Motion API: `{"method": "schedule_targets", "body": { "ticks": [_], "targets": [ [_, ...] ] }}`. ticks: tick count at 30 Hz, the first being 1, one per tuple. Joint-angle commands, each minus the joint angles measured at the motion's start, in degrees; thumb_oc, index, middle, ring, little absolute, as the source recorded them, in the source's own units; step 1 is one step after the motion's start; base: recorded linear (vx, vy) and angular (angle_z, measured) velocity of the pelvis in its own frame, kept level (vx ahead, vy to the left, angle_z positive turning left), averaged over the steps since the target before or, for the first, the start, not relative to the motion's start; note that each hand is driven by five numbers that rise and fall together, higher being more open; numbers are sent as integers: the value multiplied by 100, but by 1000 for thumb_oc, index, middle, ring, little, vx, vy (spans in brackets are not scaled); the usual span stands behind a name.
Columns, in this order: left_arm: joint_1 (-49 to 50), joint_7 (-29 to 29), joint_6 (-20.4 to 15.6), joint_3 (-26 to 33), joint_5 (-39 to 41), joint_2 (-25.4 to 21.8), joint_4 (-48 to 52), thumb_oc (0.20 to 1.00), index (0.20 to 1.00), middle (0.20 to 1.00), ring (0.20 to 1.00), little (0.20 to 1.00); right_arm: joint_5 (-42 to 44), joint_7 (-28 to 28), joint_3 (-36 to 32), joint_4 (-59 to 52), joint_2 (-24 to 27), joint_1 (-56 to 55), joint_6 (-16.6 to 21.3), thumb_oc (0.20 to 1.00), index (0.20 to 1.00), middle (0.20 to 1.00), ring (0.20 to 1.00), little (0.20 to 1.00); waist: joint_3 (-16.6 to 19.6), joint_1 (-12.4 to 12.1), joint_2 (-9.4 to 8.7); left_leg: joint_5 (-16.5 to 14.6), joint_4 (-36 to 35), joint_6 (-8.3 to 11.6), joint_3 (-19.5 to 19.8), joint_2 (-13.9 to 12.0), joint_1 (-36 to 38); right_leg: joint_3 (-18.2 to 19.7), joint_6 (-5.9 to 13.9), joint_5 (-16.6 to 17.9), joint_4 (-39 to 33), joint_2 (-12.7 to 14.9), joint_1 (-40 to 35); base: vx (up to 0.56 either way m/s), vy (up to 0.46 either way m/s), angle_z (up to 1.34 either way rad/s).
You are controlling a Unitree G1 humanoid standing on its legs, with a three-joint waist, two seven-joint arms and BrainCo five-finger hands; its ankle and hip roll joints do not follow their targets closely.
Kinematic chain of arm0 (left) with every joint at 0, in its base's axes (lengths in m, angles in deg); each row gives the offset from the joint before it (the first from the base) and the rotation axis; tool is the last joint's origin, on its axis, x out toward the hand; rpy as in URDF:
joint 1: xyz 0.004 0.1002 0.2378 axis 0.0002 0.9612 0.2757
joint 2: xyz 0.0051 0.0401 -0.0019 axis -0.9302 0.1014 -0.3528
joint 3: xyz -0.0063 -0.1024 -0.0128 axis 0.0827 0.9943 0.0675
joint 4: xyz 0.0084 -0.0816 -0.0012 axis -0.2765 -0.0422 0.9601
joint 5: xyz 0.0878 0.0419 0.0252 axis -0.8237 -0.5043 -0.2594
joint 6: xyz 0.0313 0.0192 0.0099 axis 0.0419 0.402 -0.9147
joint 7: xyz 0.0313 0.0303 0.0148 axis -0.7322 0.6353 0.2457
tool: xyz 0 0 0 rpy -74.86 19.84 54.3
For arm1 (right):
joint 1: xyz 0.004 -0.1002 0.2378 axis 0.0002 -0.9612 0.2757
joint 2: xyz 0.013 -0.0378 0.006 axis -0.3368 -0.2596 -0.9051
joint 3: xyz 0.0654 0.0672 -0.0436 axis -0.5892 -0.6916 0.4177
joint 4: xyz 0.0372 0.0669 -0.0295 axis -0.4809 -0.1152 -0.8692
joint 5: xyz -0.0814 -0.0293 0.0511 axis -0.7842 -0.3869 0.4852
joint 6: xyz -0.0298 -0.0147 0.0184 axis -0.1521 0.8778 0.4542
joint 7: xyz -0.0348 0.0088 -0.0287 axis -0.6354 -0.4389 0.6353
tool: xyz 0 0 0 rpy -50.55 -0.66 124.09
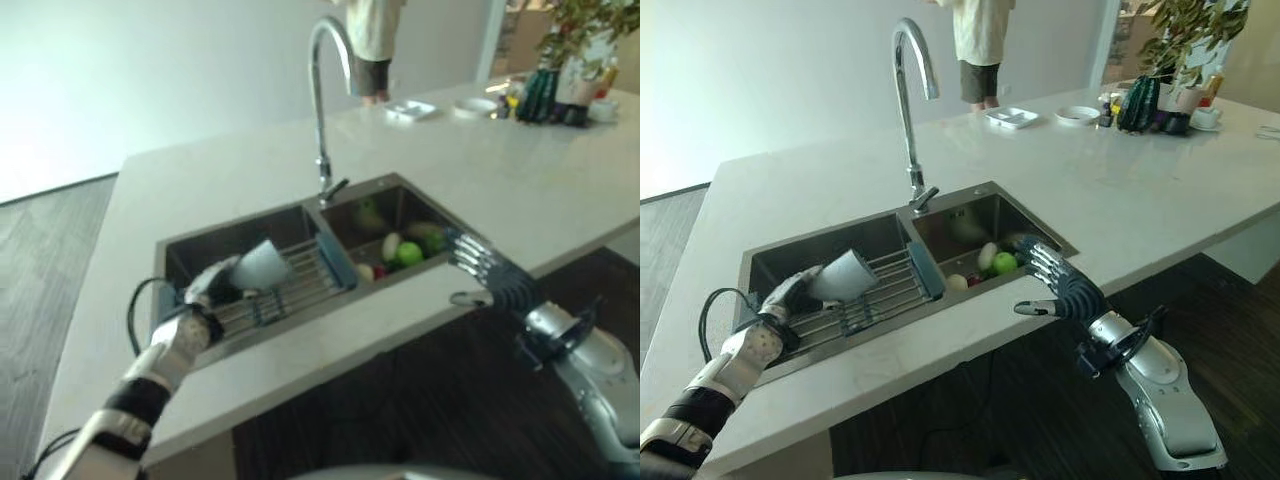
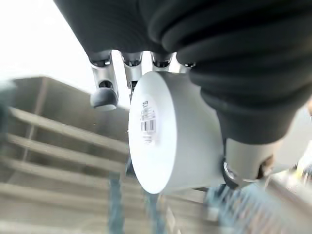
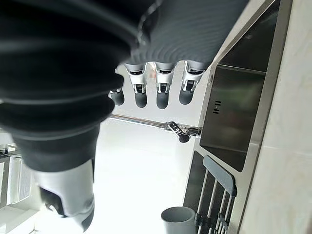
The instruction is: Place the dishes in the dishwasher.
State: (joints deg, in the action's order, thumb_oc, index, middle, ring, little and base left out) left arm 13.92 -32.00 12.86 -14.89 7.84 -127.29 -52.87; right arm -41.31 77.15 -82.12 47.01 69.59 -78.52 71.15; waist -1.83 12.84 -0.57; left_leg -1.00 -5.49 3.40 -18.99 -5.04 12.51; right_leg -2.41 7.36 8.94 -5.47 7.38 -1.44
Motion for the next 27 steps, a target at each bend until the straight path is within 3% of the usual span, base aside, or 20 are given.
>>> {"method": "schedule_targets", "body": {
  "ticks": [1,6,8,19,21,24,27],
  "targets": [
    [-689,582,-281,387,211,-419,-64,200,200,200,200,200,105,-160,-197,-130,49,402,404,1000,1000,1000,1000,1000,-209,-66,72,-136,49,22,319,-130,-20,31,346,-550,47,140,-565,10,-10,8],
    [-529,1023,-515,986,478,-442,631,200,200,200,200,200,89,-216,-259,-203,-4,380,291,1000,1000,1000,1000,1000,-194,-163,34,-141,49,21,432,-106,-57,-25,328,-575,47,150,-578,12,-19,10],
    [-395,1136,-796,1307,854,-298,1073,200,200,200,200,200,79,-319,-311,-267,-126,319,334,1000,1000,1000,1000,1000,-181,-226,13,-143,49,18,500,-96,-78,-57,318,-592,47,159,-584,26,-49,4],
    [1077,866,-1974,2610,1943,699,3430,200,200,200,200,200,102,-803,-715,-783,-585,-129,937,1000,1000,1000,1000,1000,-180,-638,-59,-73,49,116,780,-264,-182,-263,146,-727,47,52,-606,10,-136,12],
    [1321,800,-2185,2680,2110,906,3699,200,200,200,200,200,178,-887,-792,-865,-581,-210,1091,1000,1000,1000,1000,1000,-208,-720,-61,8,49,180,865,-353,-220,-286,83,-744,47,-10,-599,-14,-206,38],
    [1615,687,-2533,2655,2749,1222,4125,200,200,200,200,200,148,-1152,-843,-967,-502,-200,1346,1000,1000,1000,1000,1000,-361,-990,-2,371,55,424,1111,-615,-430,-477,-59,-805,47,-163,-616,-54,-202,55],
    [1488,623,-2936,2425,3044,1302,4158,200,200,200,200,200,-75,-1646,-736,-922,-326,12,1446,1000,1000,1000,1000,1000,-533,-1100,18,732,49,528,945,-775,-933,-740,-82,-860,47,-176,-662,-215,-85,77]
  ]
}}
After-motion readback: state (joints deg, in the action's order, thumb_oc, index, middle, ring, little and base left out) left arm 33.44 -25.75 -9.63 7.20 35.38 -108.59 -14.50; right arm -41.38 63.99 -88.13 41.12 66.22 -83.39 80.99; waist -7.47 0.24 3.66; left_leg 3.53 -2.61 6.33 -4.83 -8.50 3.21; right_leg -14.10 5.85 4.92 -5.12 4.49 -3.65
